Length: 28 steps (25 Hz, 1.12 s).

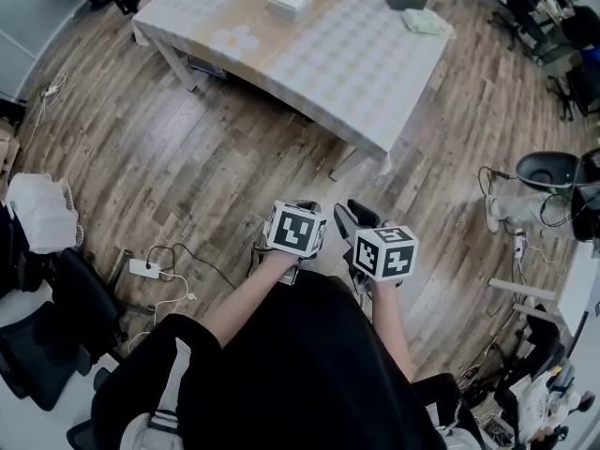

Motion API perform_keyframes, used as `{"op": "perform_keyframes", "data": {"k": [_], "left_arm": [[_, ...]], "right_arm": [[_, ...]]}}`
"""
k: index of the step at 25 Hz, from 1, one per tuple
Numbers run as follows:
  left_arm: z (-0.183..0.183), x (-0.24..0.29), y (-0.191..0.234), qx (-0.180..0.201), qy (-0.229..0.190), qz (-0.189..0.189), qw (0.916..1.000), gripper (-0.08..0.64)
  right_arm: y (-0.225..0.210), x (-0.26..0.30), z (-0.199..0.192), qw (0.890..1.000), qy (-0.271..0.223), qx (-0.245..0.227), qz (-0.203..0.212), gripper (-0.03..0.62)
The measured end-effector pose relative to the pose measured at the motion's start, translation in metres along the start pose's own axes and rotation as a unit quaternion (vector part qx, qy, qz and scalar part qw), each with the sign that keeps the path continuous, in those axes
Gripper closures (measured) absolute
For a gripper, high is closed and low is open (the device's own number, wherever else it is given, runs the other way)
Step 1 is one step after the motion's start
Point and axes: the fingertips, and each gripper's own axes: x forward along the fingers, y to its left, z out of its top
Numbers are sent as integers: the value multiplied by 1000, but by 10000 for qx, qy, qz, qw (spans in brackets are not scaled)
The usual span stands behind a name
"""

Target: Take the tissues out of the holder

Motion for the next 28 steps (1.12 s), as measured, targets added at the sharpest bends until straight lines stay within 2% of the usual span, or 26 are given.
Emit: {"op": "perform_keyframes", "data": {"k": [5, 14, 19, 23, 28], "left_arm": [[10, 2, 20, -99, 12, 17, 9999, 552], [26, 5, 53, -370, 40, 99, 9993, 552], [51, 30, 63, -424, -62, 163, 9989, 552], [69, 41, 84, -534, 9, 267, 9982, 552], [108, 59, 100, -701, -86, 439, 9965, 552]], "right_arm": [[8, 19, 19, 9999, -56, -31, 123, 474], [5, 53, 34, 9997, 139, -77, 204, 471], [-19, 72, 60, 9993, 170, -149, 306, 471], [-28, 102, 83, 9985, 192, -269, 426, 471], [-45, 129, 119, 9959, 219, -532, 693, 471]]}}
